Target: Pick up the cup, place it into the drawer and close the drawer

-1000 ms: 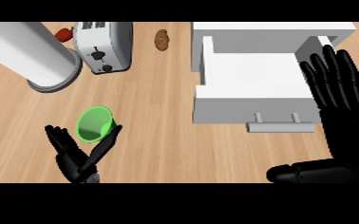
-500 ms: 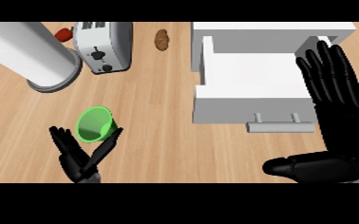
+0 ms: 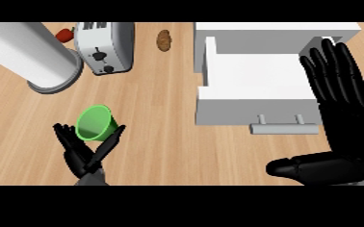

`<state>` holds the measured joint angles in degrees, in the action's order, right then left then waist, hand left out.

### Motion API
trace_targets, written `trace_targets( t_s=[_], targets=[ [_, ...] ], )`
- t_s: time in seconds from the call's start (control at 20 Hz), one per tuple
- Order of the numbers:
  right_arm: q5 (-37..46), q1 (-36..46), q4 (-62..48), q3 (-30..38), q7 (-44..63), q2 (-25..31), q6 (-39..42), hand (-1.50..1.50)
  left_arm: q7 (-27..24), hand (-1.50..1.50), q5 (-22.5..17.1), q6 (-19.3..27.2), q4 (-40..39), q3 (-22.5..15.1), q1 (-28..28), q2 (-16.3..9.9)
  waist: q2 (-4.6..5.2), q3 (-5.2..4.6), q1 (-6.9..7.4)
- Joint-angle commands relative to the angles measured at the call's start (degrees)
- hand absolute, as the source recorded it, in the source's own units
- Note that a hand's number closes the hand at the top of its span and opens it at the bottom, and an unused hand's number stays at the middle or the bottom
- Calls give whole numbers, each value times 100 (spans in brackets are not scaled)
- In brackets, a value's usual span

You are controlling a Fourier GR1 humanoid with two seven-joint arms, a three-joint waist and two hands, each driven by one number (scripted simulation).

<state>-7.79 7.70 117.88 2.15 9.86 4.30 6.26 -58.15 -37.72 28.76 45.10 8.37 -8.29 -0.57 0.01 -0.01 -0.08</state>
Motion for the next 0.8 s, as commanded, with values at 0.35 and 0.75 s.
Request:
trace_targets(
  t_s=[0.35,0.75],
  targets=[
    [253,-316,307,-345,7,-208,-105,-150,-275,-150,-244,-1666,-659,209,-234,-270,0,-4,-14],
    [-104,-154,-142,149,-190,112,209,-150,-1035,150,-35,-2130,-1493,321,-784,-11,13,-3,-29]
  ],
)
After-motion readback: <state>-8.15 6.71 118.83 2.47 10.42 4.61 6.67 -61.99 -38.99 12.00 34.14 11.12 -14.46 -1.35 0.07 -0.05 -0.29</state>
